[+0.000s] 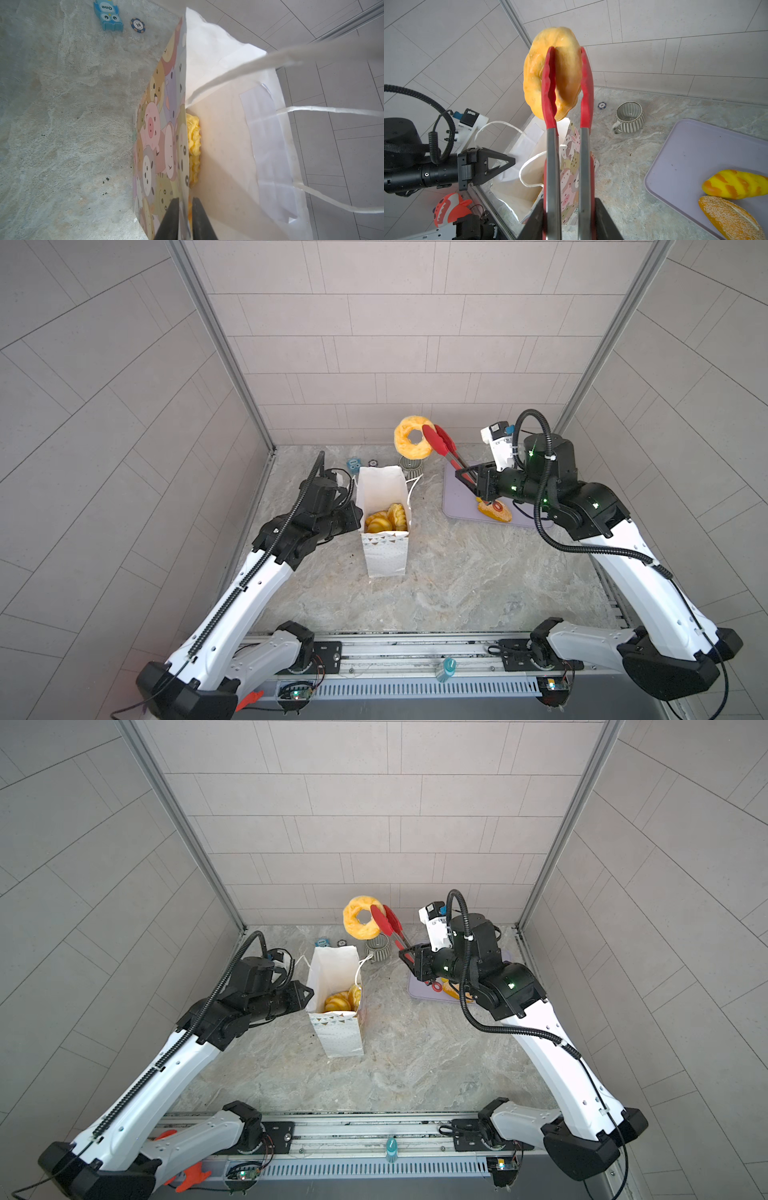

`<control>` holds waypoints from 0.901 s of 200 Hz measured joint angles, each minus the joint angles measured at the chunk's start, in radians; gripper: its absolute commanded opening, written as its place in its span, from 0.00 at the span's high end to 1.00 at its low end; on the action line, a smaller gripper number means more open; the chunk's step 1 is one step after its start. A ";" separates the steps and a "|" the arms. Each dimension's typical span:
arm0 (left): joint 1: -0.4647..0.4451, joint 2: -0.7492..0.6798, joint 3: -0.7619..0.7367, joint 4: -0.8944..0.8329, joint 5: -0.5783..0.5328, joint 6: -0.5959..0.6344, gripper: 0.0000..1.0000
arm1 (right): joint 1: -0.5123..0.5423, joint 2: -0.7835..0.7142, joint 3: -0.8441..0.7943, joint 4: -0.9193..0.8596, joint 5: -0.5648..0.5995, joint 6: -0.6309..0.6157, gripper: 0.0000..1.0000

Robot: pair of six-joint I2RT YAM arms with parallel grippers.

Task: Place the fake bread into the paper bag
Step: 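Lift the ring bread in the tongs and carry it over the bag, then lower the ring bread into the bag and open the tongs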

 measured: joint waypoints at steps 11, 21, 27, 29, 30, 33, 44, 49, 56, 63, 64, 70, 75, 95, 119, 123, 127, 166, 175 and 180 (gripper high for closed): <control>0.000 0.002 0.000 0.000 0.000 0.000 0.82 | 0.019 0.000 0.008 -0.008 0.013 -0.013 0.65; 0.000 0.004 0.000 0.000 0.000 -0.002 0.82 | 0.040 0.000 0.016 -0.017 0.029 -0.027 0.65; 0.000 0.005 0.000 0.000 0.000 -0.003 0.82 | 0.051 0.000 0.020 -0.021 0.036 -0.035 0.65; 0.000 0.005 0.000 0.000 0.000 -0.003 0.82 | 0.055 0.000 0.022 -0.023 0.039 -0.037 0.65; 0.000 0.005 0.000 0.000 0.000 -0.003 0.82 | 0.056 0.000 0.022 -0.024 0.040 -0.038 0.65; 0.000 0.006 0.000 0.000 0.000 -0.003 0.82 | 0.064 0.000 0.025 -0.027 0.045 -0.043 0.65; 0.000 0.007 0.000 0.000 0.000 -0.004 0.82 | 0.085 0.000 0.034 -0.036 0.061 -0.055 0.65; 0.000 0.008 0.000 0.000 0.000 -0.005 0.82 | 0.095 0.000 0.038 -0.040 0.067 -0.061 0.65; 0.000 0.008 0.000 0.000 0.000 -0.005 0.82 | 0.109 0.000 0.044 -0.044 0.077 -0.069 0.65; 0.000 0.008 0.000 0.000 0.000 -0.006 0.82 | 0.122 0.000 0.050 -0.049 0.088 -0.077 0.65; 0.000 0.008 0.000 0.000 0.000 -0.005 0.82 | 0.123 0.000 0.051 -0.050 0.089 -0.077 0.65; 0.000 0.008 0.000 0.000 0.000 -0.006 0.82 | 0.136 0.000 0.056 -0.053 0.101 -0.083 0.65; 0.000 0.008 0.000 0.000 0.000 -0.006 0.82 | 0.144 0.000 0.060 -0.057 0.110 -0.088 0.65; 0.000 0.008 0.000 0.000 0.000 -0.006 0.82 | 0.190 0.003 0.080 -0.077 0.156 -0.109 0.65; 0.000 0.008 0.000 0.000 0.000 -0.007 0.82 | 0.252 0.023 0.107 -0.100 0.217 -0.133 0.65; 0.000 0.008 0.000 0.000 0.000 -0.007 0.82 | 0.261 0.028 0.112 -0.103 0.228 -0.137 0.65; 0.000 0.008 0.000 0.000 0.000 -0.007 0.82 | 0.270 0.032 0.116 -0.107 0.238 -0.141 0.65; 0.000 0.008 0.000 0.000 0.000 -0.007 0.82 | 0.342 0.078 0.145 -0.144 0.331 -0.174 0.65; 0.000 0.008 0.000 0.000 0.000 -0.007 0.82 | 0.354 0.088 0.150 -0.153 0.349 -0.180 0.65; 0.000 0.008 0.000 0.000 0.000 -0.007 0.82 | 0.360 0.093 0.153 -0.158 0.360 -0.183 0.65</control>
